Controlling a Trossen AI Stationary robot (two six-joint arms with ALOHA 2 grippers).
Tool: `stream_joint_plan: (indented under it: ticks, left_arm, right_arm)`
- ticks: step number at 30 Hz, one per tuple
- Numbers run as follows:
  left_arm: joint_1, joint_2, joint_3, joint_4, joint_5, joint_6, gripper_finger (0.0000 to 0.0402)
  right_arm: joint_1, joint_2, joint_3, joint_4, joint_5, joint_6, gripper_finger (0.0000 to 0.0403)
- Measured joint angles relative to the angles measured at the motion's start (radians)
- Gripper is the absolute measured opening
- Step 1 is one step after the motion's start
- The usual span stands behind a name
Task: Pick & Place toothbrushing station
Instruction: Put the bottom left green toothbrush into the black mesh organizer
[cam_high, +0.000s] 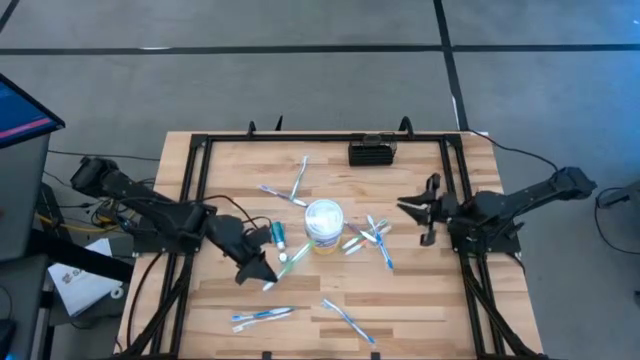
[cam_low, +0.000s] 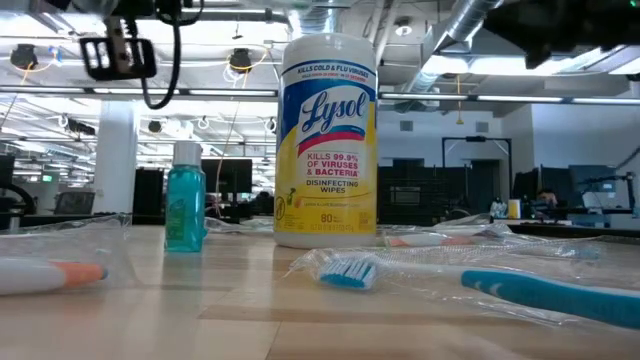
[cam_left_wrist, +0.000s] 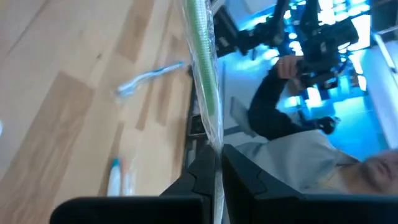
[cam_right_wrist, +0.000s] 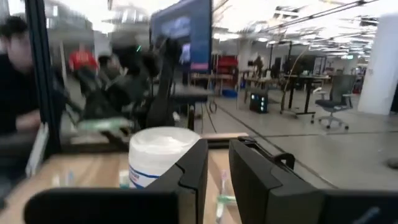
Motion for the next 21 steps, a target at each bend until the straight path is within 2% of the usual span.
stream_joint_plan:
  ticks: [10, 12, 17, 21]
  left_arm:
    - [0.055, 0.002, 0.0, 0.084, 0.081, 0.002, 0.0005]
    - [0.062, 0.002, 0.0, 0.085, 0.082, -0.003, 0.0005]
    - [0.073, 0.002, 0.0, 0.09, 0.107, -0.008, 0.0005]
    - [0.073, 0.002, 0.0, 0.092, 0.108, -0.009, 0.0006]
  right_arm:
    - [0.089, 0.51, 0.337, -0.011, 0.007, -0.257, 0.0052]
    - [0.112, 0.587, 0.408, -0.029, 0.04, -0.33, 0.0045]
    - [0.152, 0.75, 0.549, -0.048, 0.198, -0.482, 0.0021]
    - [0.181, 0.868, 0.64, -0.052, 0.221, -0.574, 0.0006]
